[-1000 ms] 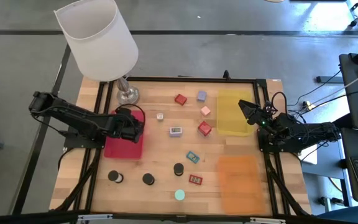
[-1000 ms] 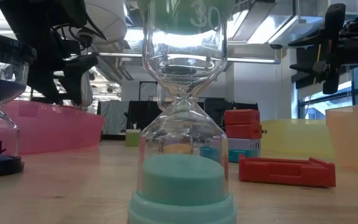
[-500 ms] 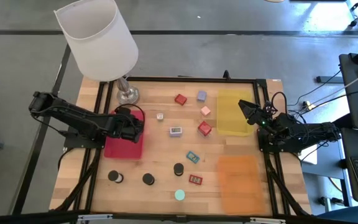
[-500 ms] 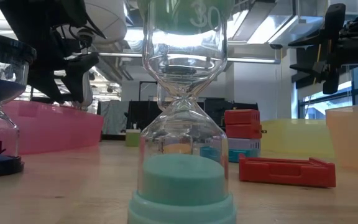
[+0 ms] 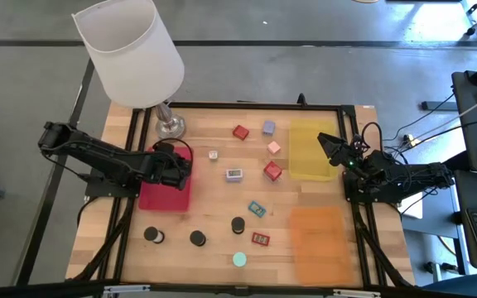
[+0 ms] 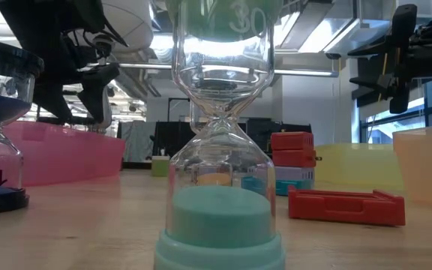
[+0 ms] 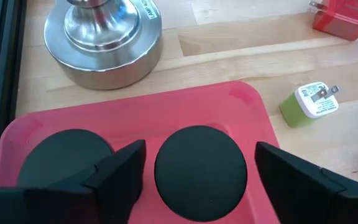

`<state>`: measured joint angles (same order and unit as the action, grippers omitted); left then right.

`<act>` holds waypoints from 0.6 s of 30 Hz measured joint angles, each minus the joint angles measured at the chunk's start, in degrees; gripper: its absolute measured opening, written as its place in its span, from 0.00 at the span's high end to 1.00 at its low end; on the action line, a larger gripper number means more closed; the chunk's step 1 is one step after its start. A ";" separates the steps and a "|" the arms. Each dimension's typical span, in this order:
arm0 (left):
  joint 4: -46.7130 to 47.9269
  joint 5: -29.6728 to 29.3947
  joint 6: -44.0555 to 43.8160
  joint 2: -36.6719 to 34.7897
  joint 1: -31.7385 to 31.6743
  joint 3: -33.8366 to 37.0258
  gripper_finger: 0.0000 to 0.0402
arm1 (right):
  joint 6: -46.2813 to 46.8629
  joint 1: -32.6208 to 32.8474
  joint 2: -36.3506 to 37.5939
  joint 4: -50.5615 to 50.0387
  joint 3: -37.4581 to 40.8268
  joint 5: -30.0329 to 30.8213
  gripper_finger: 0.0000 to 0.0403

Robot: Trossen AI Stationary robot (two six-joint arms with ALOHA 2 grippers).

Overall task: Pick & Place Office items
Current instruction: Put the white hourglass timer into the red bin

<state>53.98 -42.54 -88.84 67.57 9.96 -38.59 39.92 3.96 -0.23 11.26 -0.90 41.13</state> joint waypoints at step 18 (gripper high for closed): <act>7.35 12.75 12.83 -1.31 1.25 -25.98 0.15 | 0.00 0.01 -0.02 -0.06 0.01 0.01 0.30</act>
<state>61.32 -29.79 -76.01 66.26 11.21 -64.57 39.92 3.97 -0.25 11.20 -0.89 41.15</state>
